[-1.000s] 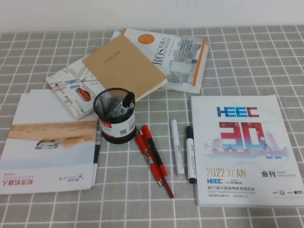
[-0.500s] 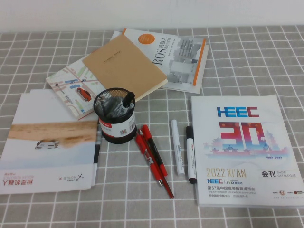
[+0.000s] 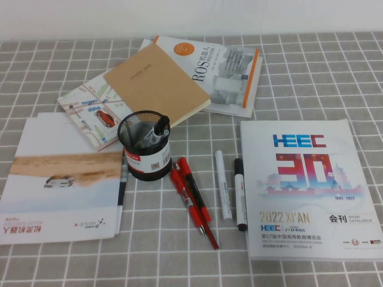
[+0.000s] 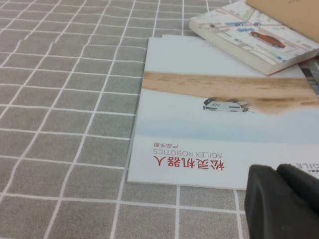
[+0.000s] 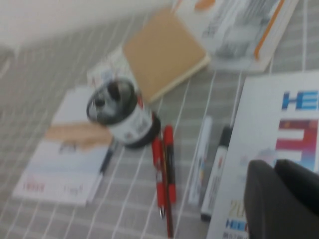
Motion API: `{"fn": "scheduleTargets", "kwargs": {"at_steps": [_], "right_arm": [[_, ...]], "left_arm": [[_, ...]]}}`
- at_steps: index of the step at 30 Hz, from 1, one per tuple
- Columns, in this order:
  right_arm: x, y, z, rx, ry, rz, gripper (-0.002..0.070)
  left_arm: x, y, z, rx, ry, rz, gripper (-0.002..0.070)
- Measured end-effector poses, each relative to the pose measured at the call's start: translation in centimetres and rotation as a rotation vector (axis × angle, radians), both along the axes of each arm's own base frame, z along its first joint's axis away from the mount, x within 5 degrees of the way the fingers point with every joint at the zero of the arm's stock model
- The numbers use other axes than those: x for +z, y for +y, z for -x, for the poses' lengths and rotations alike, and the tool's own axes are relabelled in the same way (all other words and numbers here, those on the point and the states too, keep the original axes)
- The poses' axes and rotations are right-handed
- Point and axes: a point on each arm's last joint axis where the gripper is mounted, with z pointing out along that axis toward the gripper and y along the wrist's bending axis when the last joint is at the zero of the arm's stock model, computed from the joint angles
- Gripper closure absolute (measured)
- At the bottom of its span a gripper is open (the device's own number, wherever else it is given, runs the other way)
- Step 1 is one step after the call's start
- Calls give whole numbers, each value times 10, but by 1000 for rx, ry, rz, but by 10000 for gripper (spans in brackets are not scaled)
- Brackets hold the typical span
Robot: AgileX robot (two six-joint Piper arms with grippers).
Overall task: Put the pen into the pen holder
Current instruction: Pick up the pen on the table
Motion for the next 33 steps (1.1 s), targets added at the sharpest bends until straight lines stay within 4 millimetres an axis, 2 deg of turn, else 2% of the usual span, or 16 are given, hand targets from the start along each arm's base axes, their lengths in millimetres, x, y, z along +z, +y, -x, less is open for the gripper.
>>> {"fn": "scheduleTargets", "kwargs": {"at_steps": [4, 7, 14, 18, 25, 28, 33], "right_arm": [[11, 7, -41, 119, 151, 88, 689], [15, 23, -65, 186, 245, 186, 689], [-3, 90, -107, 321, 469, 485, 689], [-18, 124, -127, 384, 568, 567, 688], [-37, 173, -158, 303, 685, 655, 686], [-43, 187, -171, 288, 719, 683, 645], [-58, 210, -195, 266, 742, 684, 461]], "left_arm": [[0, 0, 0, 0, 0, 0, 678], [0, 0, 0, 0, 0, 0, 678], [0, 0, 0, 0, 0, 0, 678], [0, 0, 0, 0, 0, 0, 678], [0, 0, 0, 0, 0, 0, 678], [0, 0, 0, 0, 0, 0, 678], [0, 0, 0, 0, 0, 0, 678]]}}
